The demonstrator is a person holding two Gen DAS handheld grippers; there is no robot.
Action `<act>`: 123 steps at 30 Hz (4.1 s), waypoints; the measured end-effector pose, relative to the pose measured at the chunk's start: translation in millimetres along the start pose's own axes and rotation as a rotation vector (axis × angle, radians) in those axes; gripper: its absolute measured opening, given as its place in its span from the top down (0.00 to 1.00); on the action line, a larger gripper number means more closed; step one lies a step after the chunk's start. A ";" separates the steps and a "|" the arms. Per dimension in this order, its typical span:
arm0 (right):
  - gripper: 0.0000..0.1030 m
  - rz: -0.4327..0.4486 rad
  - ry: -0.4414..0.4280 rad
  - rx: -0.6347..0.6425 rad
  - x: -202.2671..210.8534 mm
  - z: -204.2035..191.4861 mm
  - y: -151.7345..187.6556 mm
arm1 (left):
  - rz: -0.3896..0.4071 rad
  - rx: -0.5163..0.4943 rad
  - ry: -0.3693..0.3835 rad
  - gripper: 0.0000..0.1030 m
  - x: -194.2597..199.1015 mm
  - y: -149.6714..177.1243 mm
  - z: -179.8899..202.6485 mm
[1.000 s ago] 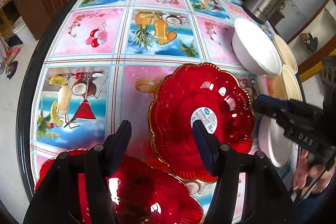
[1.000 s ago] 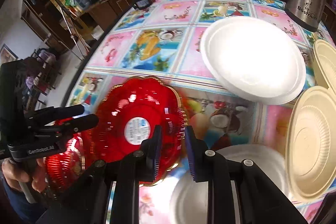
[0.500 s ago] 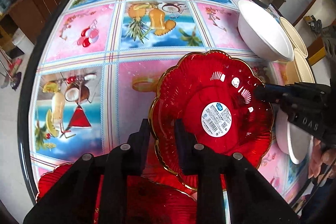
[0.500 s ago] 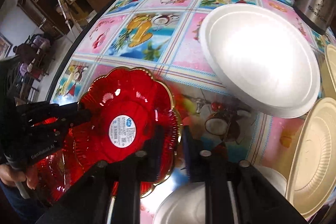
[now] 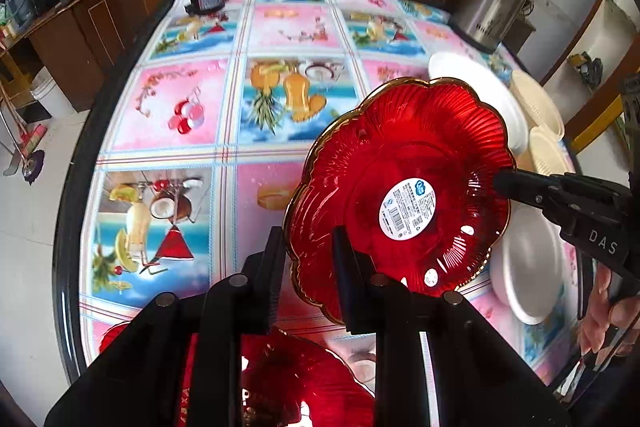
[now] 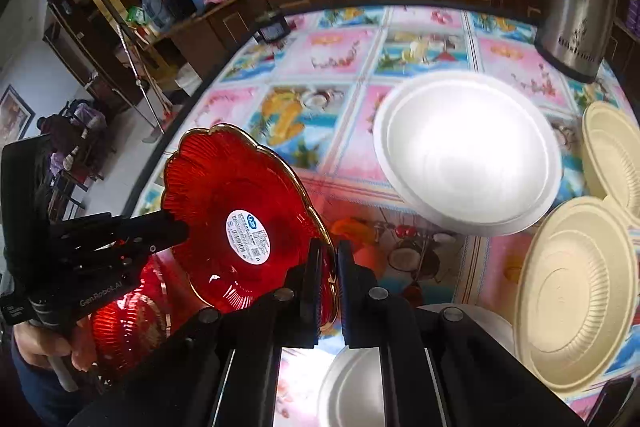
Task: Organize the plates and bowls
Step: 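Lift the small red plate and lower it onto the large red plate, then open the left tool and withdraw from the red plate stack, then grasp the rim of the white foam plate with the left tool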
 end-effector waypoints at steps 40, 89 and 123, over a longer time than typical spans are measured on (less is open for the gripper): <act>0.93 -0.056 -0.205 0.219 -10.4 -170.8 65.4 | 0.068 0.171 -0.062 0.80 72.1 118.5 -136.5; 0.54 0.101 -0.106 0.247 14.6 -163.8 76.8 | 0.266 0.177 -0.053 0.46 86.4 125.8 -128.6; 0.52 0.273 0.028 -0.283 92.7 78.2 190.7 | 0.181 -0.095 0.122 0.46 42.7 126.0 109.5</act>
Point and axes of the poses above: each gripper's, at about its wrist camera, not at the fingertips, and x roughly against the way its jaws point, z to its right, y to its underside, the point moved 2 cm from there along -x, roughly the way its jaws point, and after that the axes turned 12 degrees about x, right-handed, at the moved point
